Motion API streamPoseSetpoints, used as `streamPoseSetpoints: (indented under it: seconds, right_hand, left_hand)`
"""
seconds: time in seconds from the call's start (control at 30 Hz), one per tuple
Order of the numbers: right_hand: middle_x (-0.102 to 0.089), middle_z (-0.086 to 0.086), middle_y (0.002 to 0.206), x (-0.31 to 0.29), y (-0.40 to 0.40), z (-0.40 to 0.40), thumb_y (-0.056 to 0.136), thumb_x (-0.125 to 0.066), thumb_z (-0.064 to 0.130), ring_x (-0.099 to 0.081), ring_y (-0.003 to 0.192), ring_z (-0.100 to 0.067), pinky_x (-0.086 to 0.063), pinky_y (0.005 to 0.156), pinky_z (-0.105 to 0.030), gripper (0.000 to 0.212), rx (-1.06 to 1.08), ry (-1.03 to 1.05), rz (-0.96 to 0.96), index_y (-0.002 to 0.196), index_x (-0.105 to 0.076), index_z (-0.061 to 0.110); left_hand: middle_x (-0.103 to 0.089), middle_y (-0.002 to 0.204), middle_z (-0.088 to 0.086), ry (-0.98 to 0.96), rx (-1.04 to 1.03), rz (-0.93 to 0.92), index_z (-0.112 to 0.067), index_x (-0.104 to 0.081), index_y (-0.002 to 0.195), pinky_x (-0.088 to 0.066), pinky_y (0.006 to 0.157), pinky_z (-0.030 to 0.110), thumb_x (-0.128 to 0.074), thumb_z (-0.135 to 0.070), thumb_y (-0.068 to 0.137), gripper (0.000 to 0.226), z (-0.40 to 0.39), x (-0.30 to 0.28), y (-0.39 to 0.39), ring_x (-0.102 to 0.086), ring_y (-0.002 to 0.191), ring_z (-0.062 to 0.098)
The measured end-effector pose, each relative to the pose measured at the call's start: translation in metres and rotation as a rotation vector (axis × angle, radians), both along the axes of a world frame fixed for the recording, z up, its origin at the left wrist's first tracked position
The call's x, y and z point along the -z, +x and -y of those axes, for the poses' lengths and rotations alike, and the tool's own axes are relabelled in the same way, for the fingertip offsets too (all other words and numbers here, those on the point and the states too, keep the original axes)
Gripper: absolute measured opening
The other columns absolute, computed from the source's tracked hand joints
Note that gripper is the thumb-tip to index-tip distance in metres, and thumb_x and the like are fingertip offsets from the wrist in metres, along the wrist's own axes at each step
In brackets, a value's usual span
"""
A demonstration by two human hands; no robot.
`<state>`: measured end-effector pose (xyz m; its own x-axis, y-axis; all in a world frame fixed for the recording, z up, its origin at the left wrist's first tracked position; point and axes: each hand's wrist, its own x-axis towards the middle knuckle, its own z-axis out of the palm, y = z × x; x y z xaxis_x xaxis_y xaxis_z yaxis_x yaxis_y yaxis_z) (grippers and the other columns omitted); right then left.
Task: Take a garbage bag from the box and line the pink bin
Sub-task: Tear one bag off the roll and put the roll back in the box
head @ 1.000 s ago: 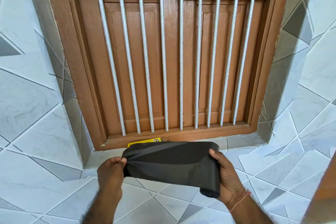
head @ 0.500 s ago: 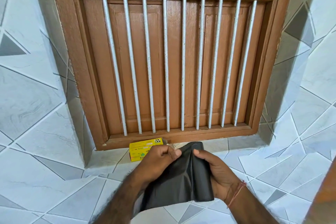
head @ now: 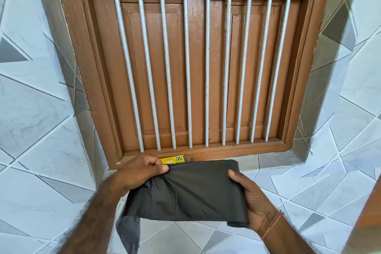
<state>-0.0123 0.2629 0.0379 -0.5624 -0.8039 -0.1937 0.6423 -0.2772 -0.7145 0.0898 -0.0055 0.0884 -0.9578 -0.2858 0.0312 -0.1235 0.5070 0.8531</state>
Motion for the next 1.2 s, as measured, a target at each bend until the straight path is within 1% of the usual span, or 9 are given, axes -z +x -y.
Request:
streamPoseSetpoints:
  seconds: [0.17,0.23,0.3,0.4,0.47,0.63,0.87,1.03,1.2]
  right_hand:
    - [-0.064,-0.026,0.124,-0.004,0.004,0.005,0.056,-0.088,0.014,-0.066,0.103,-0.04,-0.049,0.096,-0.051,0.068,-0.054,0.066,-0.03,0.118,-0.067,-0.001]
    - [-0.063,-0.026,0.124,-0.011,0.007,0.009,0.065,-0.081,0.015,-0.065,0.104,-0.039,-0.047,0.099,-0.05,0.062,-0.093,0.086,-0.066,0.122,-0.064,-0.001]
    - [-0.064,-0.026,0.121,-0.019,0.01,0.014,0.072,-0.075,0.015,-0.065,0.105,-0.037,-0.048,0.099,-0.049,0.053,-0.129,0.049,-0.106,0.121,-0.065,-0.002]
    - [-0.061,-0.027,0.126,-0.024,0.007,0.015,0.077,-0.071,0.016,-0.061,0.113,-0.039,-0.044,0.104,-0.051,0.05,-0.137,0.041,-0.134,0.123,-0.063,-0.002]
    - [-0.056,-0.027,0.134,-0.024,0.003,0.01,0.08,-0.068,0.018,-0.056,0.12,-0.04,-0.04,0.108,-0.052,0.053,-0.111,0.017,-0.107,0.127,-0.059,-0.003]
    - [-0.067,-0.024,0.12,-0.014,-0.004,0.002,0.063,-0.08,0.022,-0.07,0.097,-0.038,-0.056,0.085,-0.05,0.05,-0.002,0.078,-0.072,0.109,-0.073,0.002]
    - [-0.066,-0.023,0.122,-0.016,-0.004,0.008,0.059,-0.078,0.014,-0.069,0.1,-0.037,-0.054,0.089,-0.047,0.053,-0.021,0.093,-0.073,0.11,-0.072,0.001]
    - [-0.062,-0.022,0.127,-0.024,-0.003,0.011,0.071,-0.065,0.014,-0.061,0.111,-0.037,-0.037,0.109,-0.051,0.059,-0.054,0.01,-0.096,0.127,-0.06,-0.001]
    - [-0.06,-0.024,0.131,-0.02,-0.006,0.008,0.068,-0.072,0.014,-0.059,0.117,-0.04,-0.038,0.108,-0.057,0.057,-0.067,0.018,-0.135,0.123,-0.064,0.001]
  left_hand:
    - [-0.067,0.08,-0.006,-0.446,-0.154,0.006,-0.025,-0.065,0.07,-0.053,0.08,0.034,-0.064,-0.044,0.084,0.024,0.009,0.013,-0.011,-0.063,0.079,0.011]
    - [-0.07,0.1,-0.013,-0.34,-0.068,-0.121,-0.034,-0.069,0.091,-0.049,0.093,0.033,-0.056,-0.062,0.077,0.034,-0.018,0.01,-0.017,-0.063,0.098,0.006]
    - [-0.071,0.111,-0.009,-0.02,0.116,-0.101,-0.028,-0.068,0.11,-0.047,0.097,0.026,-0.059,-0.064,0.075,0.05,-0.052,0.009,-0.022,-0.063,0.106,0.002]
    - [-0.07,0.09,0.01,0.292,0.209,-0.087,-0.016,-0.071,0.088,-0.048,0.078,0.037,-0.068,-0.042,0.08,0.028,-0.079,0.017,-0.027,-0.062,0.083,0.018]
    - [-0.063,0.075,0.006,0.339,0.161,-0.126,-0.017,-0.068,0.072,-0.043,0.067,0.031,-0.071,-0.033,0.08,0.018,-0.074,0.014,-0.026,-0.056,0.07,0.016]
    - [-0.058,0.068,0.003,0.194,0.171,-0.099,-0.014,-0.068,0.075,-0.036,0.055,0.018,-0.07,-0.026,0.086,0.017,-0.048,-0.01,-0.022,-0.049,0.063,0.01]
    - [-0.066,0.071,-0.001,-0.027,0.122,0.037,-0.014,-0.07,0.076,-0.039,0.068,0.028,-0.072,-0.035,0.083,0.022,-0.017,-0.015,-0.021,-0.055,0.07,0.009]
    - [-0.054,0.061,-0.008,-0.317,0.062,0.084,-0.02,-0.062,0.063,-0.038,0.062,0.027,-0.069,-0.028,0.086,0.025,-0.003,-0.002,-0.026,-0.049,0.061,0.006]
    - [-0.059,0.063,-0.008,-0.31,0.015,0.127,-0.022,-0.062,0.064,-0.042,0.066,0.029,-0.067,-0.022,0.088,0.024,0.004,0.002,-0.022,-0.052,0.062,0.007]
